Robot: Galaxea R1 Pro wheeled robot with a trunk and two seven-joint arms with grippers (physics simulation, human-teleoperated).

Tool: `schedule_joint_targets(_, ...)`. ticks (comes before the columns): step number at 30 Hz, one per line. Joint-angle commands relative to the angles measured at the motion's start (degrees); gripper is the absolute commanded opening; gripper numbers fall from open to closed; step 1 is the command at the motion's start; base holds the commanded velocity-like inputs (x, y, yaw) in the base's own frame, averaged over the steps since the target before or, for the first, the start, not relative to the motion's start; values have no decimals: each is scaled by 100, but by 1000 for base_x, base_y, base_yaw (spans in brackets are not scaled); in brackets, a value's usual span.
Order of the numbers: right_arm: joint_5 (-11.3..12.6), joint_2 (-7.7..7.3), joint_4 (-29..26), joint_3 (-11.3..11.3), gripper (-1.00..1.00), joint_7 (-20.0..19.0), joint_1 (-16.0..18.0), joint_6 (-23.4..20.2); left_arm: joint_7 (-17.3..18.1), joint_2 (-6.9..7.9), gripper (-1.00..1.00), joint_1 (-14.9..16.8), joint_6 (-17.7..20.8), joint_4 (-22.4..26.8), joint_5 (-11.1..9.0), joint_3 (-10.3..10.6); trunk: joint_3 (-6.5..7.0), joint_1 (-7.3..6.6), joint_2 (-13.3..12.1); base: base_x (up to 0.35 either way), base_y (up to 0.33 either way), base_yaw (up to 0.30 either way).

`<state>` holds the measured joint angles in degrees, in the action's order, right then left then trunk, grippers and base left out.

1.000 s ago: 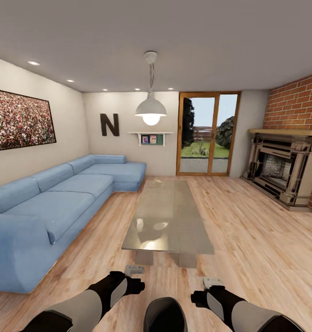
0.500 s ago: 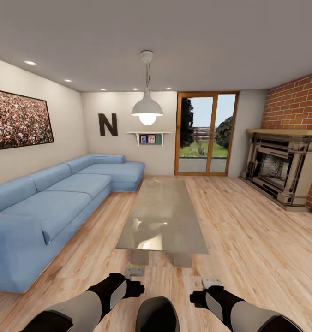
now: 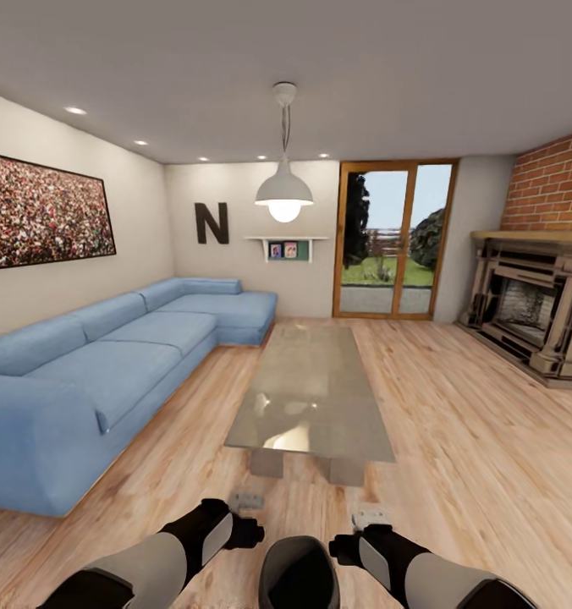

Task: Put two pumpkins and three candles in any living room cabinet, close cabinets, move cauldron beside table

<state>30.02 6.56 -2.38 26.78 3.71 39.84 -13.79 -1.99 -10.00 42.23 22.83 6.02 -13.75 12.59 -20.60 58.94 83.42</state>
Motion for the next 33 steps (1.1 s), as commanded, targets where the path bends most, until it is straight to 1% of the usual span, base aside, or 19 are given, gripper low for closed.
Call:
schedule_joint_targets(1,56,0,-15,48,100,33,2,-35,-21,0,100,3,86,15,-41,41,-33,22,46,0,0,170)
schedule_joint_targets(3,56,2,-15,43,100,33,4,-40,-21,0,100,4,206,44,32,41,-85,66,126,0,0,170)
schedule_joint_targets(4,56,0,-18,42,100,33,5,-42,-21,0,100,4,256,61,115,41,-110,88,166,0,0,171)
schedule_joint_targets(5,56,-2,-21,40,100,33,5,-43,-19,0,100,3,303,78,289,41,-136,110,206,0,0,169)
schedule_joint_targets(6,56,-5,-22,38,100,33,6,-39,-13,0,100,4,313,83,355,41,-162,132,246,0,0,157)
schedule_joint_targets(7,56,-8,-23,35,100,33,6,-25,0,0,100,4,328,90,481,41,-188,154,286,0,0,108)
schedule_joint_targets(9,56,-11,-24,32,100,33,6,-10,17,0,100,4,342,95,622,41,-241,198,367,0,0,68)
schedule_joint_targets(13,56,-16,-25,23,100,33,6,5,44,0,100,5,353,104,760,41,-347,286,527,0,0,-56)
schedule_joint_targets(18,56,-11,-25,24,100,33,6,7,107,0,100,5,353,218,776,41,-454,396,728,0,0,-48)
schedule_joint_targets(20,56,-12,-25,26,100,33,6,7,241,0,100,5,350,277,777,41,-492,440,808,0,0,-12)
schedule_joint_targets(21,56,-13,-25,27,100,33,6,8,371,0,100,5,348,299,777,41,-510,462,848,0,0,-7)
schedule_joint_targets(27,56,-6,-25,37,100,33,6,8,717,0,100,5,316,343,786,40,-619,593,1089,0,0,-3)
schedule_joint_targets(33,56,-1,-25,42,100,33,6,8,754,0,100,5,295,356,779,36,-727,725,1329,0,0,0)
